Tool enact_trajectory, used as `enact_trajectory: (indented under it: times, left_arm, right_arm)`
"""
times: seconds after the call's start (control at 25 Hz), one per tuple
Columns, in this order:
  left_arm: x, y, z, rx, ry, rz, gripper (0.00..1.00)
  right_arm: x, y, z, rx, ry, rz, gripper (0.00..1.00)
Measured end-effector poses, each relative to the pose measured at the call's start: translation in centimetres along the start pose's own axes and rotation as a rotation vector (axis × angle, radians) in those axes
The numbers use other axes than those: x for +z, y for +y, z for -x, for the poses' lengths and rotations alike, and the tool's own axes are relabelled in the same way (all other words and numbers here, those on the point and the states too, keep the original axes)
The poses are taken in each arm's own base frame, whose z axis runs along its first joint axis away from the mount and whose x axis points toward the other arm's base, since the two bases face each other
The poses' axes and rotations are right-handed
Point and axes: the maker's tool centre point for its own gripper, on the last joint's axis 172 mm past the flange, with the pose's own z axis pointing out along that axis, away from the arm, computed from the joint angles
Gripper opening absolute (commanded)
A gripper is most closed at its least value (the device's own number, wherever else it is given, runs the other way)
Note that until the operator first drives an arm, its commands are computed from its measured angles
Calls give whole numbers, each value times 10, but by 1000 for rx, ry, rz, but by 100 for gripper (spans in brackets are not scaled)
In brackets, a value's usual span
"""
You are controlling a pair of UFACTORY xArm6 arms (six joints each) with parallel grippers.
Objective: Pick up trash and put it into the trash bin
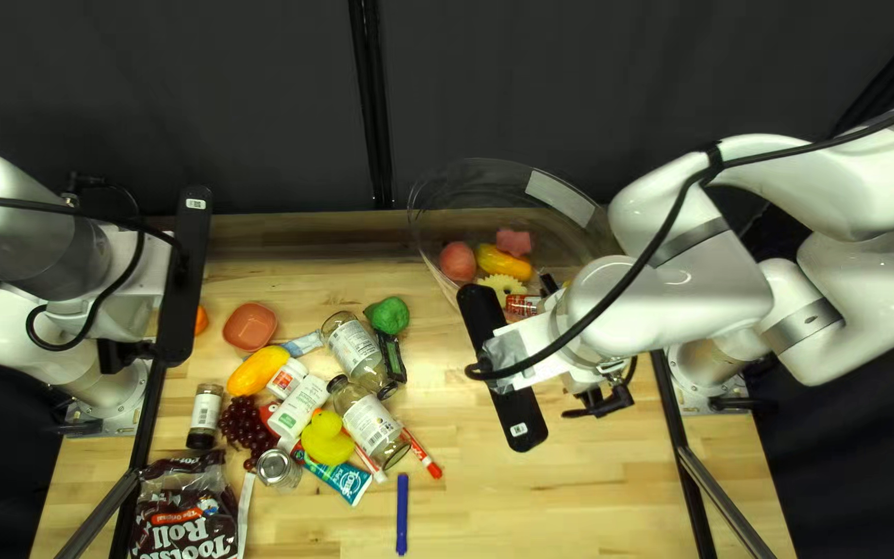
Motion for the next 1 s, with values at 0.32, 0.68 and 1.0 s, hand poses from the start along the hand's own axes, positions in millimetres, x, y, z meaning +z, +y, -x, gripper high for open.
enact_trajectory:
  times: [0.32,0.68,1.0]
  left_arm:
    - [0,0,0,0,0,0,100]
    - [6,3,-2,-1,-2,2,100]
    - [33,25,-34,72,46,22,100]
  right_arm:
    - [-3,2,1,-3,4,11,100]
    - [-35,15,47,77,23,40,100]
    - [-77,29,106,185,18,51,100]
